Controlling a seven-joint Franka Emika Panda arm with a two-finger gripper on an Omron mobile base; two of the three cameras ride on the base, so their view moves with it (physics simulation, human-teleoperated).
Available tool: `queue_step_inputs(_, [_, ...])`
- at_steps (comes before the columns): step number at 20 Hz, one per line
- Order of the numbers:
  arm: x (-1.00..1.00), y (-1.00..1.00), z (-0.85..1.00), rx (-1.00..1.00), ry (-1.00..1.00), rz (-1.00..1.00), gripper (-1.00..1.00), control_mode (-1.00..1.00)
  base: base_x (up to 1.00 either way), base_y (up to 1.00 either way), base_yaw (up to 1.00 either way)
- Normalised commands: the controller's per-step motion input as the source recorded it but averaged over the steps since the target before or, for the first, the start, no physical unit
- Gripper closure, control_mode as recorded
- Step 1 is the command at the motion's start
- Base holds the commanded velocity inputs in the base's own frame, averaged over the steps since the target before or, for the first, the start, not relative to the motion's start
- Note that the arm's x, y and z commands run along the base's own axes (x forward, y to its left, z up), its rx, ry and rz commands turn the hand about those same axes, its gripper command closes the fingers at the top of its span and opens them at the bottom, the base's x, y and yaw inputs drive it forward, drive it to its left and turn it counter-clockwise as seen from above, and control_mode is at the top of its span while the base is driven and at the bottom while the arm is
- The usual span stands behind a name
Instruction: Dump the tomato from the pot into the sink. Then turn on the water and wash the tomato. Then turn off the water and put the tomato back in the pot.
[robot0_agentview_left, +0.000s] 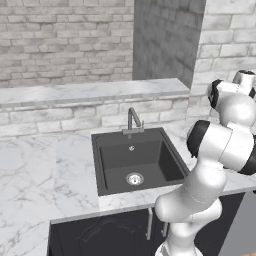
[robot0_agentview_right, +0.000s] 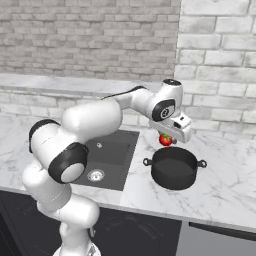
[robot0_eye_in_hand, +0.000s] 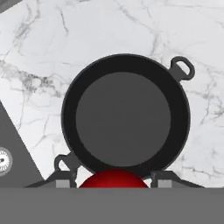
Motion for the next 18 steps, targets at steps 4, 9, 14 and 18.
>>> queue_step_inputs(4, [-0.01, 0.89, 0.8, 0.0, 0.05, 0.03, 1.0, -1.0, 0.0, 0.0, 0.0])
queue_step_inputs(9, [-0.28, 1.0, 0.55, -0.02, 0.05, 0.12, 1.0, -1.0, 0.0, 0.0, 0.0])
queue_step_inputs(14, [-0.51, 1.0, 0.11, 0.01, 0.03, 0.1, 1.0, -1.0, 0.0, 0.0, 0.0])
queue_step_inputs(18, [-0.41, 1.0, -0.18, 0.0, 0.17, 0.11, 1.0, -1.0, 0.0, 0.0, 0.0])
